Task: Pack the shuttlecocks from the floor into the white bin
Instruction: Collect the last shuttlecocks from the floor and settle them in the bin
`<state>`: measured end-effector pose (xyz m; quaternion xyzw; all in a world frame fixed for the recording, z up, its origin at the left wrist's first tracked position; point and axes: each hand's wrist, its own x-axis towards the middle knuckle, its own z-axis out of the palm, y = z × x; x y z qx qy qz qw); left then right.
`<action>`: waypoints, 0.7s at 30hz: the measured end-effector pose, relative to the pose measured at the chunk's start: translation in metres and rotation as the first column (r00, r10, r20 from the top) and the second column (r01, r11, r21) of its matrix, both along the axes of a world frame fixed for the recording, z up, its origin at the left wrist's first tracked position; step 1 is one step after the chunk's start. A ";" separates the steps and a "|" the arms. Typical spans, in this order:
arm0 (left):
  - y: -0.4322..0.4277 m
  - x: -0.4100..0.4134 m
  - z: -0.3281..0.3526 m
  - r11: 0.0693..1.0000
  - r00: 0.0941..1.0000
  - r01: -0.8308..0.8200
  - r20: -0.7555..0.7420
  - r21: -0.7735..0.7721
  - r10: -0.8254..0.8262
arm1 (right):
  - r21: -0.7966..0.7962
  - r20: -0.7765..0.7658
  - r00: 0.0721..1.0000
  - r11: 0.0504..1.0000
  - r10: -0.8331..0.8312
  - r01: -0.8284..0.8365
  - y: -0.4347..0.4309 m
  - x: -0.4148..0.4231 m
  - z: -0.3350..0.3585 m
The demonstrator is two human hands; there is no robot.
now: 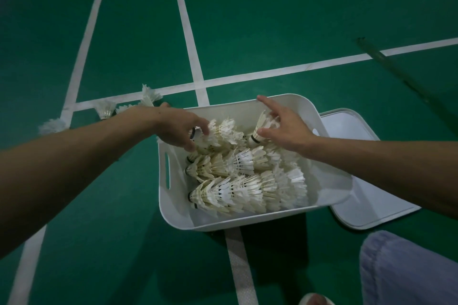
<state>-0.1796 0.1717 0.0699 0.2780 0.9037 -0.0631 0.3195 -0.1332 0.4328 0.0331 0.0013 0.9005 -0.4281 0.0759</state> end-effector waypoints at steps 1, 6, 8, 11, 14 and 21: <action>0.000 0.000 0.000 1.000 1.000 0.003 -0.002 -0.001 -0.003 | 0.058 -0.016 1.000 0.998 0.003 -0.003 0.001 -0.002 0.002; 0.001 0.003 0.001 1.000 1.000 0.008 -0.008 -0.003 -0.008 | 0.037 -0.087 0.996 0.999 -0.034 0.037 0.006 -0.008 0.010; 0.001 0.003 0.001 1.000 1.000 0.010 -0.011 -0.005 -0.010 | 0.056 -0.092 0.996 0.998 -0.011 0.016 0.007 -0.005 0.008; 0.001 0.002 0.000 1.000 1.000 0.011 -0.014 -0.003 -0.012 | 0.002 -0.020 1.000 1.000 0.017 -0.017 0.004 0.000 0.002; 0.001 0.001 -0.001 1.000 1.000 0.009 -0.015 0.001 -0.009 | 0.036 -0.051 0.999 0.999 0.016 -0.014 0.000 0.001 0.000; 0.002 0.002 0.000 1.000 1.000 0.001 -0.007 -0.001 -0.001 | 0.138 -0.097 0.995 0.990 -0.005 0.018 -0.017 0.002 -0.004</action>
